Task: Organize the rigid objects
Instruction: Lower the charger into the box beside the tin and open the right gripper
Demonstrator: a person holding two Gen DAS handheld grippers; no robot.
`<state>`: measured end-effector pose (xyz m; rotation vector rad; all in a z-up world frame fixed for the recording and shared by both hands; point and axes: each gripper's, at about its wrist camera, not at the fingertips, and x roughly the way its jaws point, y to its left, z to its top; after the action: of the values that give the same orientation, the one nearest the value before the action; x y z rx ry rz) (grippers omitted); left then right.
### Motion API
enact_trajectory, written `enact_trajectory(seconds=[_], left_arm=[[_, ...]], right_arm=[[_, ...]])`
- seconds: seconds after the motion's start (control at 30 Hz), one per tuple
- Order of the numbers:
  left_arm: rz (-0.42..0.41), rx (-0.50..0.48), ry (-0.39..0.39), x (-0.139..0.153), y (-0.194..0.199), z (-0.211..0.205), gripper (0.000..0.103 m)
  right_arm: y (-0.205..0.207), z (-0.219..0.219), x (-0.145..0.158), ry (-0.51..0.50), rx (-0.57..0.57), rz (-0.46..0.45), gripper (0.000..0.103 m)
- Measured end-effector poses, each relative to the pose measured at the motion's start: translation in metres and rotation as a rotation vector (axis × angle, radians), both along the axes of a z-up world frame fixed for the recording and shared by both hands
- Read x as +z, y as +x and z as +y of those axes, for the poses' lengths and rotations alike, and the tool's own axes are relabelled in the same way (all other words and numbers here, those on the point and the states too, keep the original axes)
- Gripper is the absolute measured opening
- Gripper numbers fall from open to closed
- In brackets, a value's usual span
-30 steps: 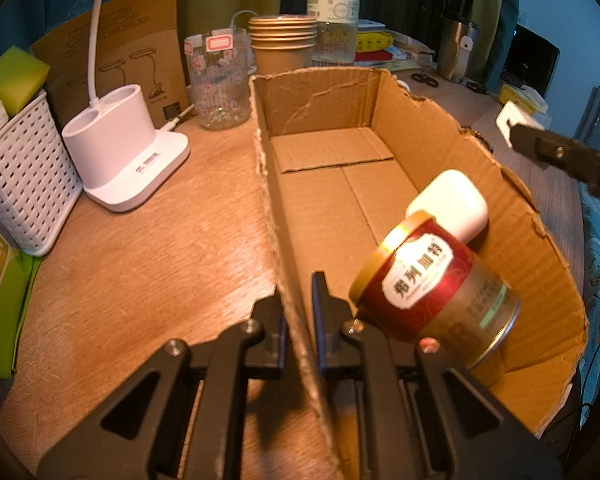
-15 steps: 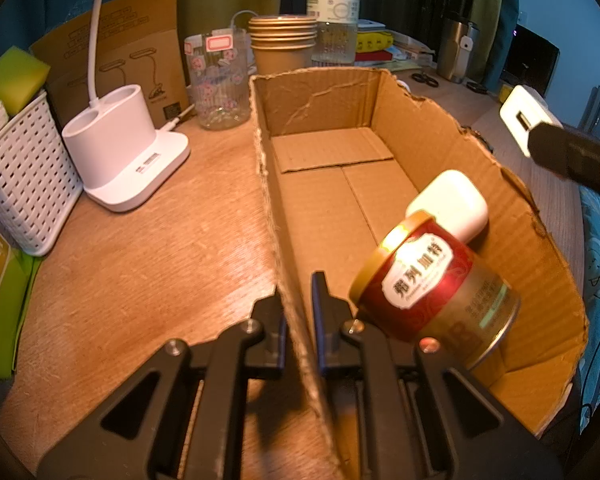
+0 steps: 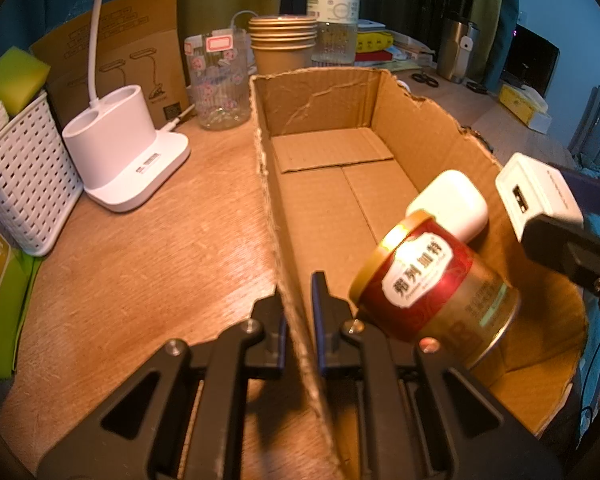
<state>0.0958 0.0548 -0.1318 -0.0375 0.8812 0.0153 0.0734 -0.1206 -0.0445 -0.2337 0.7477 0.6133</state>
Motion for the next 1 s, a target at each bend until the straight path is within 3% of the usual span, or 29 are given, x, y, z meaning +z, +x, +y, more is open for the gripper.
enact_trajectory(seconds=[0.33,0.47,1.0], left_arm=[[-0.001,0.000,0.000,0.002,-0.002,0.000,0.011],[-0.001,0.001,-0.001,0.002,-0.002,0.000,0.011],[-0.001,0.002,0.000,0.003,-0.004,-0.003,0.011]], right_arm=[[-0.004,0.001,0.001,-0.055,0.021,0.001,0.064],[-0.006,0.002,0.002,-0.063,0.031,-0.003,0.072],[0.003,-0.012,0.011,-0.013,-0.020,-0.018,0.072]])
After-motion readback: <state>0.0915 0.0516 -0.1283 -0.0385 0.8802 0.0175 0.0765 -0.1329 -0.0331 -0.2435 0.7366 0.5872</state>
